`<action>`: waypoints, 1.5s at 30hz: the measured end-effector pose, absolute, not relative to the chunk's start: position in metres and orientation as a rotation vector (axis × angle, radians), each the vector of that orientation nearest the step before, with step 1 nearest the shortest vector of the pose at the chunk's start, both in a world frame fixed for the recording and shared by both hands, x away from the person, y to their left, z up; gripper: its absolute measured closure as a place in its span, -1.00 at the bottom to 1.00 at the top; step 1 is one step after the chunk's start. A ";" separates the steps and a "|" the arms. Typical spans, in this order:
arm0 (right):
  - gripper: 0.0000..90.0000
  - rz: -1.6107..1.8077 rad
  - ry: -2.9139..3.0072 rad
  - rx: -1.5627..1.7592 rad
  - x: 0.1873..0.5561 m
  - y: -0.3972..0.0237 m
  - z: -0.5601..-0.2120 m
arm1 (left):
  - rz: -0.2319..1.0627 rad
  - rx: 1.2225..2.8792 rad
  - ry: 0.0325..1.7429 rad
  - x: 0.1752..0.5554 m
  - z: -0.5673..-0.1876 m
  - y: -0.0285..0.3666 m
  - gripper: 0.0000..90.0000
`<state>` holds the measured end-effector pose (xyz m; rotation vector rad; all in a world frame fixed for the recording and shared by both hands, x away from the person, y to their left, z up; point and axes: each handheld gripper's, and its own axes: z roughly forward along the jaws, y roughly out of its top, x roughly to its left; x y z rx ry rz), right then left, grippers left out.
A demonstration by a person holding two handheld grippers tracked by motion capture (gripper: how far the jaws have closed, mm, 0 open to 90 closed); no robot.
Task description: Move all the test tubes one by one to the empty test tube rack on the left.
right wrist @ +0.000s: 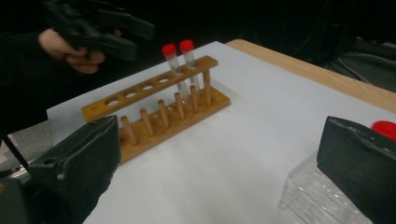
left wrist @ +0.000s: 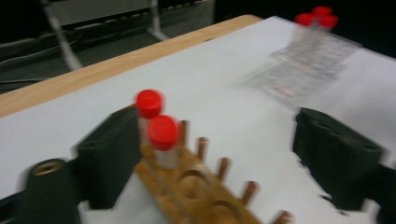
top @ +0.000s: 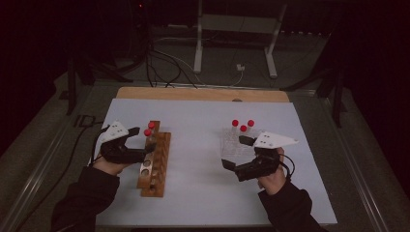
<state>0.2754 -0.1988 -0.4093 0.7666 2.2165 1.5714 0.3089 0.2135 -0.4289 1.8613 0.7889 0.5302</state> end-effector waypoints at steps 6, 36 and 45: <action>-1.00 1.519 2.169 0.800 0.287 -0.207 -0.405 | 0.483 1.851 0.731 0.289 -0.426 0.210 -0.95; -0.22 1.212 2.114 1.156 0.356 -0.239 -0.469 | 0.446 1.854 0.676 0.272 -0.437 0.207 -0.96; 0.26 1.205 2.138 1.164 0.365 -0.233 -0.472 | 0.439 1.861 0.671 0.272 -0.438 0.207 -0.96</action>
